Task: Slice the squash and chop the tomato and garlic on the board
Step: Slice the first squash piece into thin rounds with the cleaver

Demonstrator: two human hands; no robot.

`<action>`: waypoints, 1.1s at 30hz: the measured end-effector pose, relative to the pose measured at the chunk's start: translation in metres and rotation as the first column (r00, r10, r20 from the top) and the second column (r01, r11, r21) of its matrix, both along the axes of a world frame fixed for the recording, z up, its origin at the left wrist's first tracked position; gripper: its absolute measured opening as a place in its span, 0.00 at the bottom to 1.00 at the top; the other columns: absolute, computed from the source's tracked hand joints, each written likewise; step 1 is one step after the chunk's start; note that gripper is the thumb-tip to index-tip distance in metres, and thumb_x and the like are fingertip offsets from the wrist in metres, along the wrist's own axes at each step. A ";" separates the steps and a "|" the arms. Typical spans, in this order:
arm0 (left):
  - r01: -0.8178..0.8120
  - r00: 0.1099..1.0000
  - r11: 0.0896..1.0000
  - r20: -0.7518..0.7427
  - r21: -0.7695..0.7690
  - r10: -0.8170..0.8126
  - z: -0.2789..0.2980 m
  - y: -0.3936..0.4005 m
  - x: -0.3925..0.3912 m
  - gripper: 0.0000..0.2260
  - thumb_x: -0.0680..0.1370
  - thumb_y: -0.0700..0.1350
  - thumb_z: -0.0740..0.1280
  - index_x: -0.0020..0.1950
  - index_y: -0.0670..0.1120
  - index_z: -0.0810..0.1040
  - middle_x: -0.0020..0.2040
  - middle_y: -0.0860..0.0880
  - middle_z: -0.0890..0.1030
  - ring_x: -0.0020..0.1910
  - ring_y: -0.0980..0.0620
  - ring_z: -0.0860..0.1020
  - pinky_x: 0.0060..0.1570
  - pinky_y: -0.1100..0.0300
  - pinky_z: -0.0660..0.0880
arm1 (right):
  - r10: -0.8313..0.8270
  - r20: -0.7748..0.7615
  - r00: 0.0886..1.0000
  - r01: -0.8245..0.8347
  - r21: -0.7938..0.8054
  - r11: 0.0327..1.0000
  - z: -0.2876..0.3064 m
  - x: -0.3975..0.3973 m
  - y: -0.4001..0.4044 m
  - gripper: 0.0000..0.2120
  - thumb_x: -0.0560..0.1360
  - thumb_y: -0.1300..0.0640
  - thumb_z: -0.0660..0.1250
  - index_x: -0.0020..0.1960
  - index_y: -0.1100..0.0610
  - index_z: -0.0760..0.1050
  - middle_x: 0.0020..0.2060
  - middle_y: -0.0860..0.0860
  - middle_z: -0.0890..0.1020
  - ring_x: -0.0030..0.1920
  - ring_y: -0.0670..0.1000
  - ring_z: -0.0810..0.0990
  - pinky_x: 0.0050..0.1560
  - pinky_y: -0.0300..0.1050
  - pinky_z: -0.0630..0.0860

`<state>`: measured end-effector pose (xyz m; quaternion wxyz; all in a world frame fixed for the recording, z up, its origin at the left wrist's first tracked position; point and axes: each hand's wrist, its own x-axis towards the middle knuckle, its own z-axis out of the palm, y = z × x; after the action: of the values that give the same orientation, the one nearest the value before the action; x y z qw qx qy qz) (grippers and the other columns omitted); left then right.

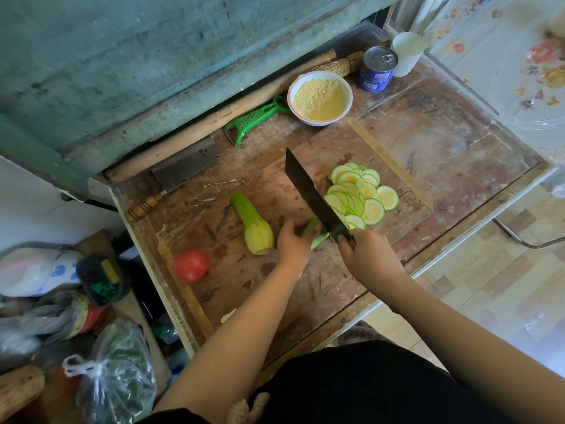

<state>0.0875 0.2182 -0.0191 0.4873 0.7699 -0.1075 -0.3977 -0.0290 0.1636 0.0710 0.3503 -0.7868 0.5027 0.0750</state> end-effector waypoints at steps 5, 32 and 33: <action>-0.019 1.000 1.000 -0.017 -0.006 0.019 0.000 -0.002 0.000 0.08 0.74 0.43 0.72 0.50 0.45 0.76 0.48 0.47 0.79 0.50 0.49 0.77 0.52 0.54 0.75 | 0.002 0.015 1.000 -0.002 -0.019 1.000 0.006 -0.005 0.003 0.19 0.80 0.52 0.57 0.33 0.59 0.66 0.26 0.53 0.69 0.28 0.55 0.68 0.29 0.44 0.62; -0.088 0.995 0.996 -0.042 -0.022 0.087 0.000 -0.001 -0.002 0.08 0.73 0.42 0.73 0.48 0.46 0.77 0.46 0.50 0.79 0.47 0.53 0.77 0.48 0.60 0.75 | 0.019 -0.099 0.995 -0.012 0.067 0.998 -0.015 0.007 0.000 0.18 0.80 0.54 0.56 0.32 0.56 0.62 0.28 0.52 0.70 0.30 0.54 0.69 0.26 0.42 0.59; -0.087 0.996 0.996 -0.040 -0.026 0.086 0.000 0.000 -0.003 0.07 0.73 0.42 0.73 0.49 0.46 0.77 0.46 0.50 0.79 0.47 0.53 0.77 0.47 0.61 0.74 | 0.012 -0.099 0.995 -0.005 0.070 0.998 -0.017 0.007 0.000 0.18 0.80 0.54 0.56 0.32 0.55 0.62 0.28 0.52 0.70 0.30 0.54 0.70 0.26 0.42 0.59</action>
<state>0.0848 0.2178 -0.0188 0.5164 0.7592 -0.0701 -0.3899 -0.0219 0.1635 0.0544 0.3515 -0.7716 0.5133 0.1329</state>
